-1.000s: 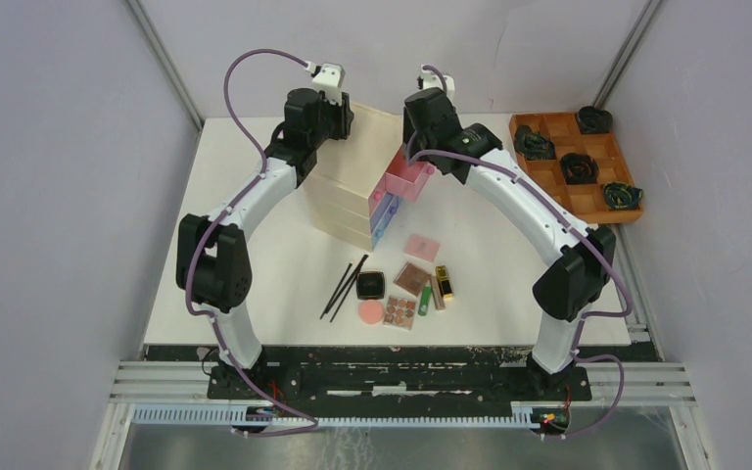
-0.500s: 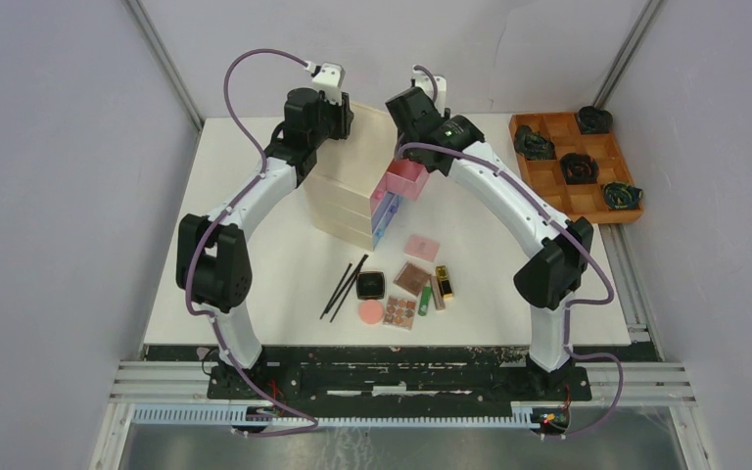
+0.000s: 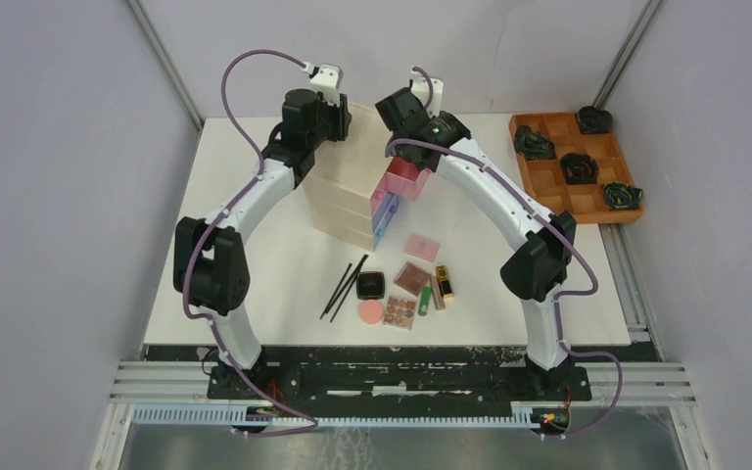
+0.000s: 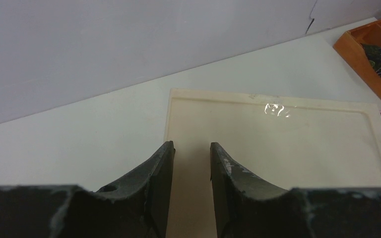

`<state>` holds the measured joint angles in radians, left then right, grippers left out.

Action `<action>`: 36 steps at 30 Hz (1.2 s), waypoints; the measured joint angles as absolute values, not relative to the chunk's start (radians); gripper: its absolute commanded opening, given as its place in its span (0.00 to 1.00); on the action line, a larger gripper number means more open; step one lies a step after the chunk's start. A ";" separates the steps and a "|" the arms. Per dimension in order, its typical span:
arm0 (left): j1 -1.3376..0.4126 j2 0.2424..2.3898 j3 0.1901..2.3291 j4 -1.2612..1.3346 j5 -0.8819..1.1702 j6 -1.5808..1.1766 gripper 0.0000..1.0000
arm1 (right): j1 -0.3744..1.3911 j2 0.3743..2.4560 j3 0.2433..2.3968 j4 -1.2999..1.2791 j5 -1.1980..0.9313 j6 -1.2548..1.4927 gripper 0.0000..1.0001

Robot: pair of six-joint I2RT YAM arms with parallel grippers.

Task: Organize the makeup
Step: Place the makeup in the drawer.

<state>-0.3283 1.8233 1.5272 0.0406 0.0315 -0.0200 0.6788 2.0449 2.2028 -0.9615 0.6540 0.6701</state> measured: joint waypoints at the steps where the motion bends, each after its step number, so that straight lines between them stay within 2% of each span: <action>1: -0.328 1.820 1.525 0.037 0.031 -0.020 0.41 | 0.679 2.053 2.206 -0.964 0.654 0.674 0.45; 2: -0.328 1.818 1.524 0.033 0.030 -0.020 0.41 | 0.679 2.062 2.208 -0.966 0.653 0.681 0.51; 9: -0.328 1.816 1.524 0.029 0.027 -0.019 0.41 | 0.679 2.078 2.208 -0.967 0.663 0.689 0.72; 22: -0.328 1.816 1.524 0.027 0.021 -0.006 0.41 | 0.678 2.041 2.186 -0.916 0.682 0.619 0.76; 36: -0.328 1.819 1.529 0.022 0.018 -0.006 0.41 | 0.687 1.781 1.988 -0.796 0.612 0.464 0.73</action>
<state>-0.3283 1.8187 1.5291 0.0216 0.0181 -0.0059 0.6868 1.7809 1.9881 -0.7963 0.6125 0.4644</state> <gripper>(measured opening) 0.411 0.732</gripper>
